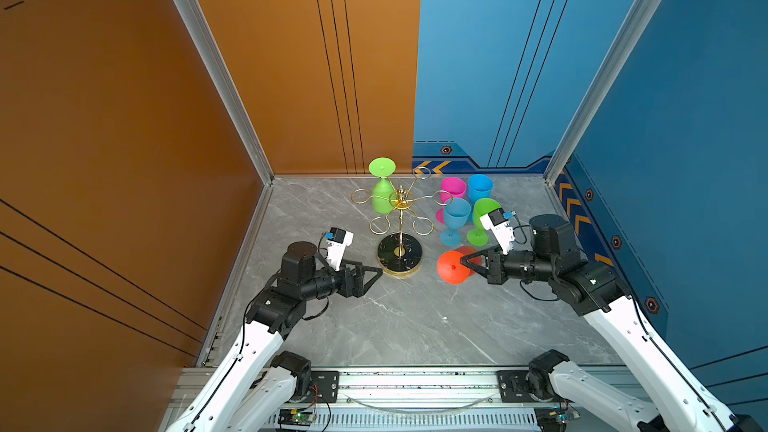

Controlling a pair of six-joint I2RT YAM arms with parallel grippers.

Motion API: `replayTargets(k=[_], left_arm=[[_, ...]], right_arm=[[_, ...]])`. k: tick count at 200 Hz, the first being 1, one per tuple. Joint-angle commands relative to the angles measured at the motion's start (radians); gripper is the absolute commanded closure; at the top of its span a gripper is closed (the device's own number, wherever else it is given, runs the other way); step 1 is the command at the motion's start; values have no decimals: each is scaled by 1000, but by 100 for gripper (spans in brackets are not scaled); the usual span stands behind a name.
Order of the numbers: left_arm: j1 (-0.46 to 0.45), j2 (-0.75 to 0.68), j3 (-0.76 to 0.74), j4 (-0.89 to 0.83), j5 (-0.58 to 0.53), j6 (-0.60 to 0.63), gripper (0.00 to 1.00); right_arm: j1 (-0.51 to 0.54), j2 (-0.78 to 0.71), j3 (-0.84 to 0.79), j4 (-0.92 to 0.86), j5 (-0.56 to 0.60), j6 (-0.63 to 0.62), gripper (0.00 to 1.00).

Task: Take the wine glass off the wine glass rack
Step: 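Draw the red glass back with the right while the left reaches toward it, then close the left gripper on the red glass foot beside the right gripper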

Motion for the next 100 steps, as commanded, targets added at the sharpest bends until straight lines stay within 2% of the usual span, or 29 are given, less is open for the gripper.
replayTargets(k=[1, 55, 61, 100], left_arm=[[-33, 0, -11, 62, 83, -25, 12], [-151, 1, -27, 202, 112, -78, 13], [-165, 3, -27, 214, 117, -81, 18], [-226, 32, -15, 274, 170, -93, 21]], right_arm=[[27, 3, -14, 48, -7, -30, 100], [98, 8, -24, 77, -6, -49, 100], [104, 8, -26, 81, -7, -49, 100], [137, 9, -37, 112, -17, -55, 100]])
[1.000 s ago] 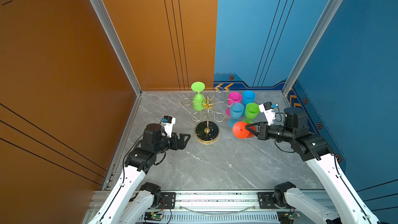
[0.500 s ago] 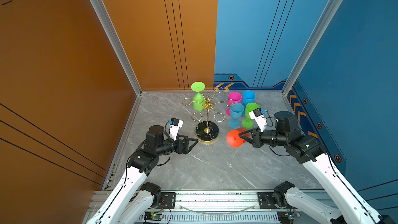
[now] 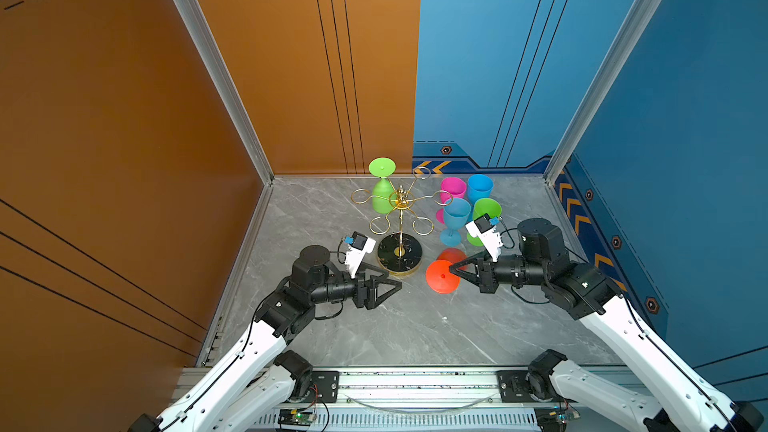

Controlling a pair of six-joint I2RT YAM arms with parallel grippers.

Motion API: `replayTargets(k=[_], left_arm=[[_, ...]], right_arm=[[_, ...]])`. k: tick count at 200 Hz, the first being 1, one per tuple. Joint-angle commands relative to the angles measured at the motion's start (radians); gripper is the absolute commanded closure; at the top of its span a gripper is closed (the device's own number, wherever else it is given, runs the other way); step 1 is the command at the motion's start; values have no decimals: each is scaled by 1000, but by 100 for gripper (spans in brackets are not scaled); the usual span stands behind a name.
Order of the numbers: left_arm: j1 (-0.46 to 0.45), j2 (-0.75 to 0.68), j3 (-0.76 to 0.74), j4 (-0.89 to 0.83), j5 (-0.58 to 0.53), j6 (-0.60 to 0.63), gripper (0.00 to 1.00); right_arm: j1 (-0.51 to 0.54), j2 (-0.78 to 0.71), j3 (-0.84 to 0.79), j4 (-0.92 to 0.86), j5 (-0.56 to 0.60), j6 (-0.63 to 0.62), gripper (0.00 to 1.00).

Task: Take the wine glass off the wine glass rack
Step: 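Close the left gripper on the red glass foot beside the right gripper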

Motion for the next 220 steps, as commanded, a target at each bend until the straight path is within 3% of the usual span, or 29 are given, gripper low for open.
replayTargets(k=[1, 63, 149, 220], left_arm=[[-30, 14, 1, 79, 60, -18, 21], [-85, 50, 14, 124, 59, -37, 26], [-139, 82, 29, 192, 77, -57, 44], [-172, 111, 49, 201, 80, -57, 51]], right_arm=[[17, 2, -20, 50, -17, -28, 100], [48, 1, -32, 93, -43, -27, 100], [82, 21, -29, 120, -48, -27, 100], [110, 27, -22, 121, -54, -32, 100]])
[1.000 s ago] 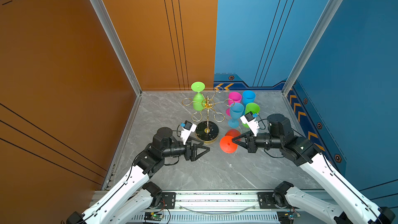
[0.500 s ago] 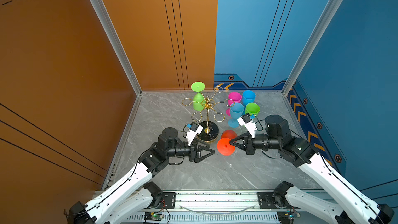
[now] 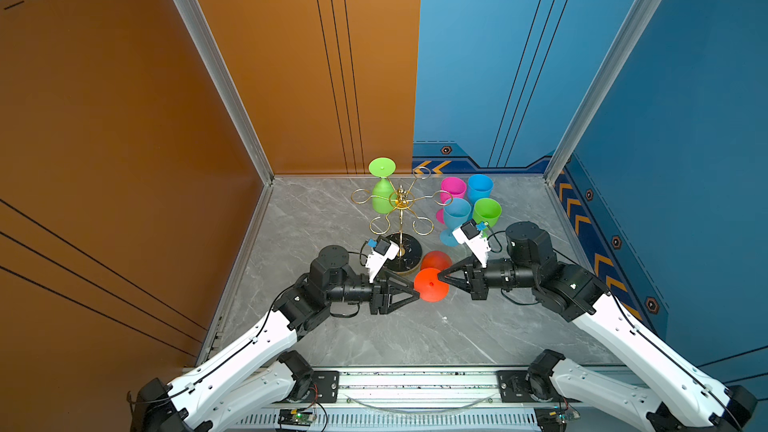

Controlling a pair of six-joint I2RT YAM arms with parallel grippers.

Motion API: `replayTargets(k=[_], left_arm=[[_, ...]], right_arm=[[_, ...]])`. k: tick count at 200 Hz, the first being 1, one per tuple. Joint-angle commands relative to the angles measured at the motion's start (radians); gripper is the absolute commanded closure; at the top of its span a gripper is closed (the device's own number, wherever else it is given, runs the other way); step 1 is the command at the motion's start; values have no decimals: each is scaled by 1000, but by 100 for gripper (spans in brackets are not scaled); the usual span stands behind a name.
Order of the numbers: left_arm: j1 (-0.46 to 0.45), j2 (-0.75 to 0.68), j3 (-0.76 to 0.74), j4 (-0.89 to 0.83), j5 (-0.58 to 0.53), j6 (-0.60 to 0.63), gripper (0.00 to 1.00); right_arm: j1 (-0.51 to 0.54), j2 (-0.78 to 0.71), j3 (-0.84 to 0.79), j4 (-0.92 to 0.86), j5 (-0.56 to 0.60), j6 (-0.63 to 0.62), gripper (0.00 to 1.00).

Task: Take the wine glass off the wine glass rack
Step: 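Close the left gripper on the red glass foot beside the right gripper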

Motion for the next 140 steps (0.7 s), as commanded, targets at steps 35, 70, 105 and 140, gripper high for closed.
replayTargets(k=[35, 70, 105, 140], left_arm=[[-25, 16, 33, 40, 15, -1, 56], [-31, 19, 31, 50, 13, -2, 60], [-36, 21, 31, 58, 13, -4, 70], [-41, 22, 32, 59, 18, -3, 79]], right_arm=[[24, 6, 4, 26, -20, -28, 100], [31, 13, 5, 27, -16, -29, 100], [34, 18, 4, 27, -14, -31, 100], [34, 19, 4, 27, -10, -32, 100]])
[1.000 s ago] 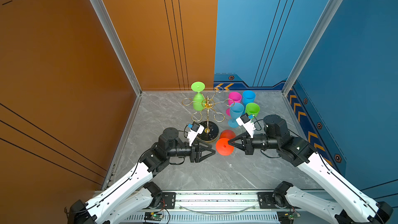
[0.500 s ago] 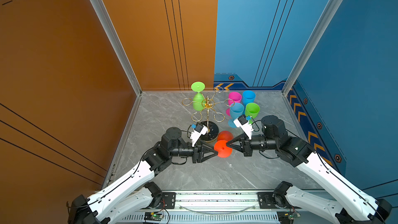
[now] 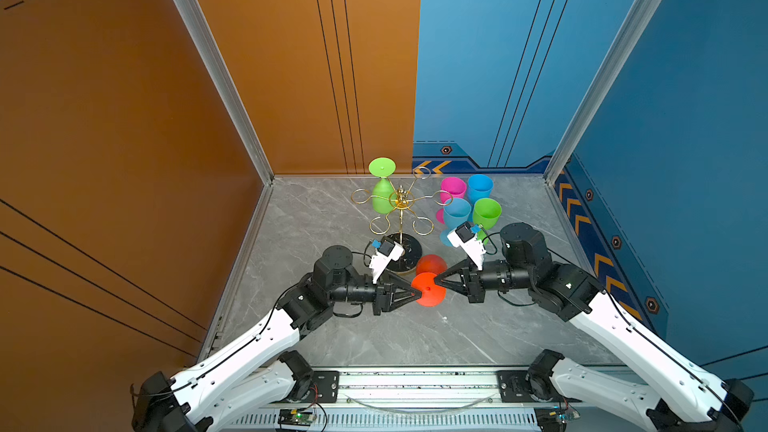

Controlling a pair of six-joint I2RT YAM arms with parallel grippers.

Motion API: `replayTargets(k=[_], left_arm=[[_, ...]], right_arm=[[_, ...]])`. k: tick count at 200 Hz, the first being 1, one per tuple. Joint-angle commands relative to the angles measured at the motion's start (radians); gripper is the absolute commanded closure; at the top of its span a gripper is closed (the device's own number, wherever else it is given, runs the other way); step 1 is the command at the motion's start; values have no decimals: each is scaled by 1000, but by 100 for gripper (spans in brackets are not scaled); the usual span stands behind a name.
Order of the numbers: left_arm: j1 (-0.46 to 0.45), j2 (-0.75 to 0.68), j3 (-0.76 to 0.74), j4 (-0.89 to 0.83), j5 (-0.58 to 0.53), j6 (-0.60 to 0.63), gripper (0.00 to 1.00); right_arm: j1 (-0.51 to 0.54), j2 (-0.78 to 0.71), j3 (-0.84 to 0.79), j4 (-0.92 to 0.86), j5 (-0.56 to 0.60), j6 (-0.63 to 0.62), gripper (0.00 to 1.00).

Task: Take the wine glass off the wine glass rack

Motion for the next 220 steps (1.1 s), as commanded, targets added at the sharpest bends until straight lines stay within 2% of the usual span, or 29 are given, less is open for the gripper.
replayTargets(k=[1, 41, 119, 220], left_arm=[[-16, -1, 30, 33, 21, 3, 80], [-22, 1, 28, 36, 20, 3, 89], [-28, -7, 20, 42, 19, 3, 100], [-32, -20, -3, 33, 5, 45, 100]], right_arm=[[6, 1, 4, 23, -3, -23, 100], [6, -1, 2, 23, -1, -22, 100], [6, -10, 2, 13, 12, -24, 95], [6, -27, 50, -65, 42, -42, 61]])
